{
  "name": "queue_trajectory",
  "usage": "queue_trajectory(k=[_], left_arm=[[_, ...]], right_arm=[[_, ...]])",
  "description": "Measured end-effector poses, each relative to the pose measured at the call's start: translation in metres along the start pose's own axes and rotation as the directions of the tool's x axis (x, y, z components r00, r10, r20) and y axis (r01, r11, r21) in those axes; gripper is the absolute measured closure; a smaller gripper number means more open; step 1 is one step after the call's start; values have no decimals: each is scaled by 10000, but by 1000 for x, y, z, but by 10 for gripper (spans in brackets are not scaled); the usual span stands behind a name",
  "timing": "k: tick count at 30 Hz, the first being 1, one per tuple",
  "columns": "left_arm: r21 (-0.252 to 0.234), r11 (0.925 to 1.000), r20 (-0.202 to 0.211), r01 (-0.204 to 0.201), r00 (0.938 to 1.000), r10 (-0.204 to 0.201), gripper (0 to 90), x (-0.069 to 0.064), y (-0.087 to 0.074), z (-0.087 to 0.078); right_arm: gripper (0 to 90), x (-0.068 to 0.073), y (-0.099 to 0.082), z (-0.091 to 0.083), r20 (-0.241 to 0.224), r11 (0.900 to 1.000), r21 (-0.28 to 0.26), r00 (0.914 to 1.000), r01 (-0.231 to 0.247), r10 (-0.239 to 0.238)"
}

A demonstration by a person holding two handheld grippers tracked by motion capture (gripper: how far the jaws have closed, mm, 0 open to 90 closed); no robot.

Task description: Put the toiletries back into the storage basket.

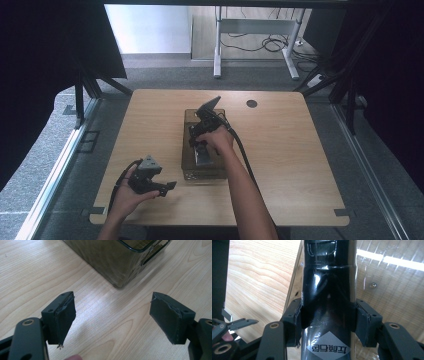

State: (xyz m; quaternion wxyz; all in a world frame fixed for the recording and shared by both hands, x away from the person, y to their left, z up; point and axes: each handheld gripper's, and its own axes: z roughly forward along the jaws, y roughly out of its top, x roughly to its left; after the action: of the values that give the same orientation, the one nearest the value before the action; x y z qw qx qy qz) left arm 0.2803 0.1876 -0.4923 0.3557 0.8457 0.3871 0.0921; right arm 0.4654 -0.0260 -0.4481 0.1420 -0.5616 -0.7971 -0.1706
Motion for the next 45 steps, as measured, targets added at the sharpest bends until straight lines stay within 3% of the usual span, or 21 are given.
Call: queue_trajectory(k=[13, 25, 45], left_arm=[[19, 10000, 65, -26, 10000, 26, 213, -1, 1, 0], [-63, 10000, 78, 36, 10000, -36, 213, -1, 1, -1], [-6, 10000, 92, -29, 10000, 30, 213, -1, 1, 1]], right_arm=[[460, -4, -4, 20, -241, 9967, 33, 9964, -811, 812], [459, -8, -5, 33, -376, 9884, -6, 9877, -1518, 1517], [452, -13, -7, 48, -527, 9834, 89, 9820, -1812, 1814]])
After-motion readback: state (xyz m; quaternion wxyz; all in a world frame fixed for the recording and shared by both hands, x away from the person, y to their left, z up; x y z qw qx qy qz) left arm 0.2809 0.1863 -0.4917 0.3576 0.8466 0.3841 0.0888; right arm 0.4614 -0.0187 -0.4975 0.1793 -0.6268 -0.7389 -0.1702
